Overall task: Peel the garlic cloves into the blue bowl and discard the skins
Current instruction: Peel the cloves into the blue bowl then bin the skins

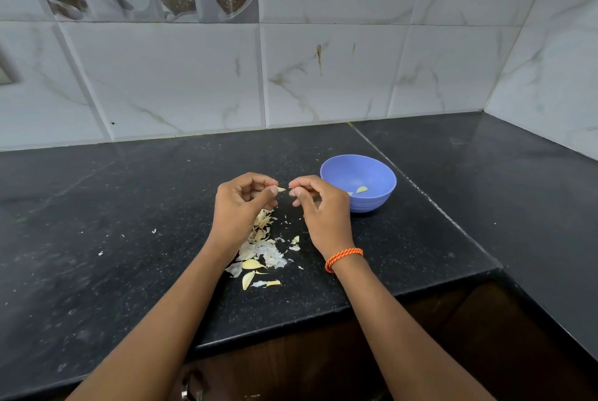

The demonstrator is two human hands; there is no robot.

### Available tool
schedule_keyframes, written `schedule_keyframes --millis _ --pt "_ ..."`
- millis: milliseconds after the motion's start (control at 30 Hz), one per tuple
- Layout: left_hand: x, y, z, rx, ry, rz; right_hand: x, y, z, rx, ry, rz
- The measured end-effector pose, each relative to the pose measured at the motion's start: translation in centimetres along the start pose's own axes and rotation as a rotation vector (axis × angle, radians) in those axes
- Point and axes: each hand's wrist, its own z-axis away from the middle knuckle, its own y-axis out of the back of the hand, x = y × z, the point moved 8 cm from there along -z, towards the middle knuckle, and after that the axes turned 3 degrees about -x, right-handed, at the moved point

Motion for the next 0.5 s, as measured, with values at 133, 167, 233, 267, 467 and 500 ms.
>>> schedule_keyframes --millis 133,167,233,267,467,500 --pt "0.0 0.1 0.0 -0.001 0.007 0.036 -2.9 1.3 -1.5 0.005 0.185 0.225" --pt "-0.1 0.1 0.0 0.004 0.010 0.035 -3.1 1.5 -2.1 -0.022 0.175 0.262" --pt "-0.2 0.3 0.0 0.021 0.014 0.031 -2.9 1.1 -2.9 -0.141 0.127 0.353" --pt "-0.3 0.4 0.0 0.030 0.015 0.031 -2.7 0.7 -2.9 -0.209 0.110 0.409" --pt "-0.3 0.6 0.1 0.030 0.019 0.030 -2.3 0.3 -2.1 -0.289 0.089 0.514" --pt "-0.3 0.5 0.1 0.026 0.020 0.032 -2.2 0.3 -2.1 -0.286 0.080 0.501"
